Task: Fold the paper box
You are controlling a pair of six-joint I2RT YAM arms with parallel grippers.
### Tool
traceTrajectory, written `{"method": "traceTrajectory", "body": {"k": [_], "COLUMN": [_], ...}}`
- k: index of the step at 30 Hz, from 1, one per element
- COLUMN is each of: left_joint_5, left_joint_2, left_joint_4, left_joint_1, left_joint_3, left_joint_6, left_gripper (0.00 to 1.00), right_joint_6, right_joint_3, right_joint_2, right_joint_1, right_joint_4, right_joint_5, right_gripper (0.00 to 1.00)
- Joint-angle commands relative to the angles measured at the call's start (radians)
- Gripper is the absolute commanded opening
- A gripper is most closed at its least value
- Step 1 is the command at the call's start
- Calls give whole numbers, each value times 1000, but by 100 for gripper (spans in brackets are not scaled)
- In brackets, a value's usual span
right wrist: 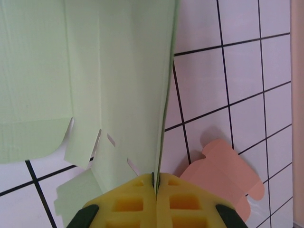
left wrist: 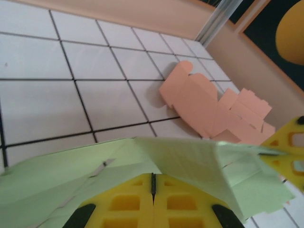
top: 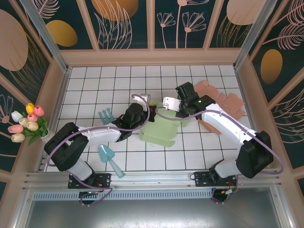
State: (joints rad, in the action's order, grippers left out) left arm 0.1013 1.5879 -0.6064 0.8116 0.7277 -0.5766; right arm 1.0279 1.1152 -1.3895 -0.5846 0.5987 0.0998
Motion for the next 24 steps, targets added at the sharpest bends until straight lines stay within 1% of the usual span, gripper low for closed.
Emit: {"method": "traceTrajectory", "body": {"k": [1,3,5,9,10,14,18,22,24], "left_joint_5": [9,-61,-103,-101,-92,1,66,160,182], "left_joint_2": [-17,-3,14,44,49,46,57,57,60], "left_joint_4": [-33,-56,-78,-68,-64,-47,6,26,22], "left_joint_1": [-25,-82,-127,-138,-137,-140,-141,-141,-141], "left_joint_3": [-76,-115,-142,-136,-134,-139,-119,-119,-118], "left_joint_6": [-26,-69,-90,-82,-84,-102,-99,-105,-98], "left_gripper": [0,0,0,0,0,0,0,0,0], "right_joint_6": [36,43,49,55,56,64,66,62,63], "right_joint_3": [-38,-64,-86,-101,-101,-108,-109,-107,-108], "right_joint_2": [66,84,99,114,114,115,106,92,84], "right_joint_1": [8,8,8,7,7,8,9,8,5], "right_joint_4": [-46,-69,-90,-102,-101,-107,-115,-111,-111], "right_joint_5": [24,43,52,49,51,60,60,61,64], "right_gripper": [0,0,0,0,0,0,0,0,0]}}
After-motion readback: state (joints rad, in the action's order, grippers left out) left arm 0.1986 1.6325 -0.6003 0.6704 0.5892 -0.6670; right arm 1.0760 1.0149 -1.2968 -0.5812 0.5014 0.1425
